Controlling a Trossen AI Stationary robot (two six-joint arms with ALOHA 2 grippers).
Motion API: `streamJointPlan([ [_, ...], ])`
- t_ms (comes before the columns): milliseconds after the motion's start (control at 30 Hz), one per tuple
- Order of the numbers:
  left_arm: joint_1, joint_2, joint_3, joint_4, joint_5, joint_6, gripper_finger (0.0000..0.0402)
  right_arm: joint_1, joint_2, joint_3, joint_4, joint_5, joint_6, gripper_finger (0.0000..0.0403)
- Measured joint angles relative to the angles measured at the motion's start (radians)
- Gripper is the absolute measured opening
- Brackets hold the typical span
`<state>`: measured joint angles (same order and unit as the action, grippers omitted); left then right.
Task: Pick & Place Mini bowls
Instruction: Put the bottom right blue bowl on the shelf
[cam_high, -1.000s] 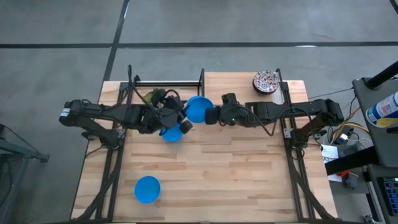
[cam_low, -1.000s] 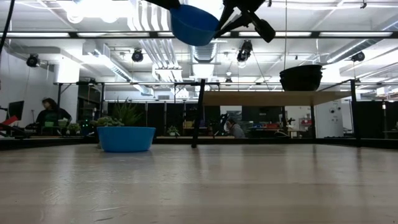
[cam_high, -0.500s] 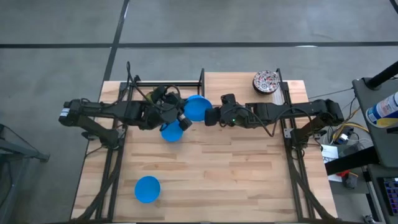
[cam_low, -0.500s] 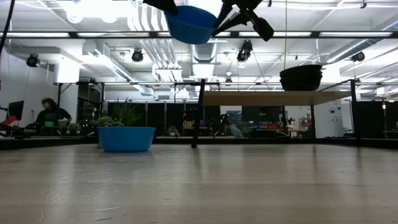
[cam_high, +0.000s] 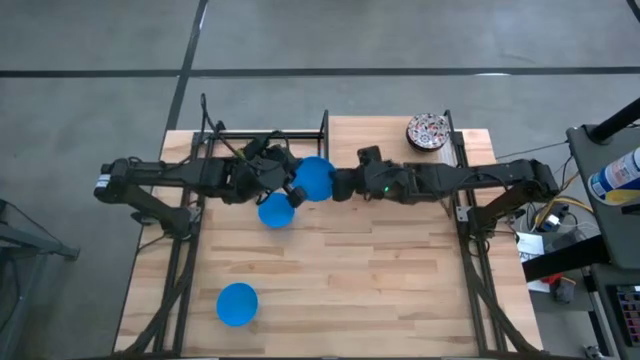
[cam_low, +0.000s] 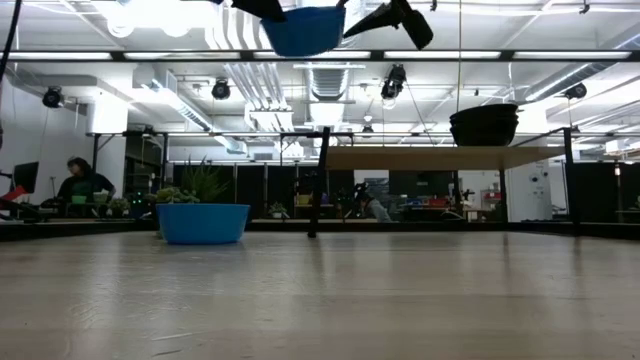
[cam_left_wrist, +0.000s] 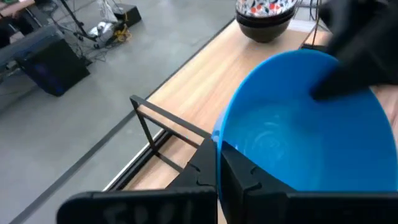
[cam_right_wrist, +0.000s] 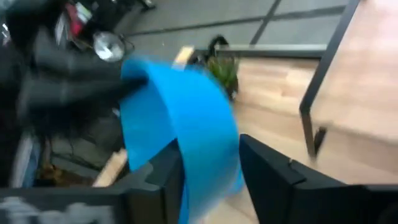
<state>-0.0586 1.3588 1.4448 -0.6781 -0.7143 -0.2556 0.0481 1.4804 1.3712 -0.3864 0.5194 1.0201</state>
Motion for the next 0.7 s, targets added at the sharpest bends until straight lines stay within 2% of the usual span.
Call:
streamJointPlan([
  [167, 0.033, -0.032, 0.002, 0.002, -0.013, -0.002, 0.0001, 0.001, -0.064, 0.001, 0.028, 0.009, -0.058, 0.0196],
  [233, 0.050, -0.034, 0.002, 0.014, 0.021, -0.010, 0.0001, 0.001, -0.088, 0.001, 0.050, 0.028, -0.103, 0.0205],
  [467, 0.170, -0.020, 0.002, 0.041, 0.284, -0.139, 0.0001, 0.008, -0.169, 0.001, 0.142, 0.061, -0.241, 0.0211],
  [700, 0.329, 0.019, 0.003, 0.110, 0.551, -0.261, 0.0001, 0.022, -0.208, 0.001, 0.140, 0.061, -0.293, 0.0210],
])
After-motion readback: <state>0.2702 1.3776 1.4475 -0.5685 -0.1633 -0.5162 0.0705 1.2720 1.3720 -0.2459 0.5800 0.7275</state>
